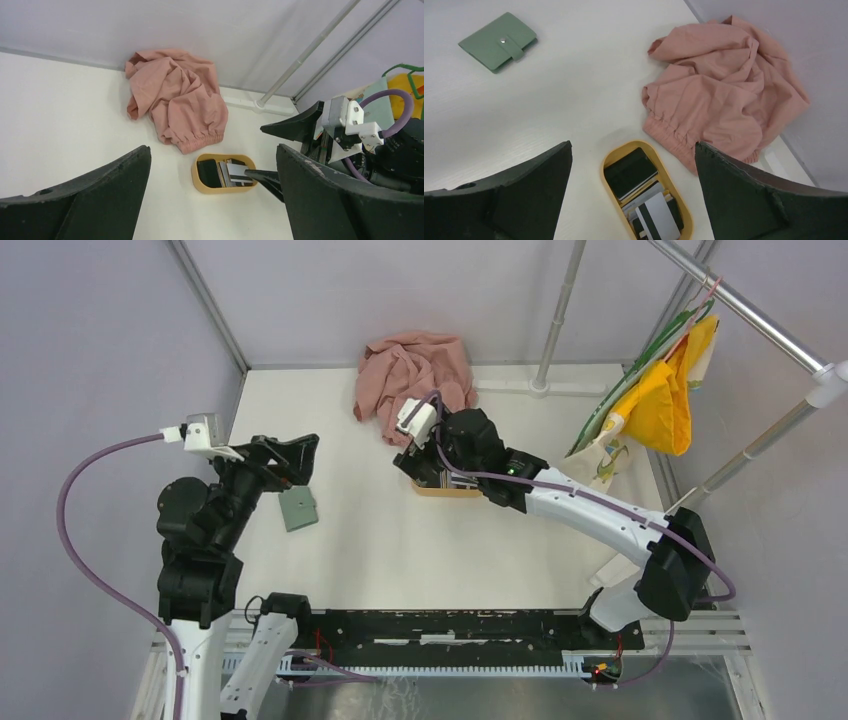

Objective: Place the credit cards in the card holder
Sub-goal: Move the card holder to the center of the board.

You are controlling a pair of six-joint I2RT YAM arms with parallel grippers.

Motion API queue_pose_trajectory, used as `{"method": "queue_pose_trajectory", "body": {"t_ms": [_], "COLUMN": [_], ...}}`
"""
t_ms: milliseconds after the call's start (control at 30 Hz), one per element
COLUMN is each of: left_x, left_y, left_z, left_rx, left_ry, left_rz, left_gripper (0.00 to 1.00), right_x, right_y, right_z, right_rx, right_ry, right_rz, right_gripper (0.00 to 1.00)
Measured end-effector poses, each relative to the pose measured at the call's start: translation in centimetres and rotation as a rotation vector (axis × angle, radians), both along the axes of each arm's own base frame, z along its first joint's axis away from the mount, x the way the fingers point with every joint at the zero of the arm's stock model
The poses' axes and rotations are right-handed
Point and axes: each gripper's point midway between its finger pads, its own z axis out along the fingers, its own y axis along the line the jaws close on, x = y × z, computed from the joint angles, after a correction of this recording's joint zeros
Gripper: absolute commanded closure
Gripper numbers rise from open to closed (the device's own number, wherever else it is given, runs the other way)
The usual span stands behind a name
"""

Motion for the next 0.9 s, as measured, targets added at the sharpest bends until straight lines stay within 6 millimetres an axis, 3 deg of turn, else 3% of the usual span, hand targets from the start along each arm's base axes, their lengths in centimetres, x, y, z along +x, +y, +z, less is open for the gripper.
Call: {"method": "queue_pose_trajectory", "body": {"t_ms": [100, 200, 400, 500, 567, 667, 900], "left_x": [0.1, 0.8, 3.5, 4.3, 4.5, 4.7, 4.8], "left_y": [-0.2, -0.3, 0.1, -0.1, -0.4, -1.0, -2.7], "left_z": [-1.2, -4.8, -16.8, -20.9, -22.5, -23.2, -25.3], "left_rx": [0.002, 0.006, 0.02, 0.019, 0.011, -0.018, -0.102], "left_ry": [0.024, 0.09, 0.38, 0.505, 0.546, 0.543, 0.567], "left_rz": [-0.013, -0.01, 0.035, 0.035, 0.023, -0.005, -0.071], "left_gripper": [0.0, 0.0, 0.0, 0.0, 0.0, 0.0, 0.02], "right_x": [0.2, 0.0, -3.0, -5.1, -6.6, -8.4, -9.0], "right_y": [-1.4, -2.2, -2.8, -3.0, -3.0, -3.2, -3.4], "right_z": [-1.3, -2.3, -5.4, -7.7, -9.1, -10.4, -8.6], "right_rx": [-0.013, -0.018, 0.008, 0.006, 0.004, 0.005, 0.036], "right_ry": [0.019, 0.048, 0.126, 0.164, 0.186, 0.209, 0.153], "right_rz": [-0.016, 0.022, 0.242, 0.357, 0.426, 0.511, 0.577], "right_gripper": [0.02, 0.02, 0.02, 0.02, 0.02, 0.02, 0.02]}}
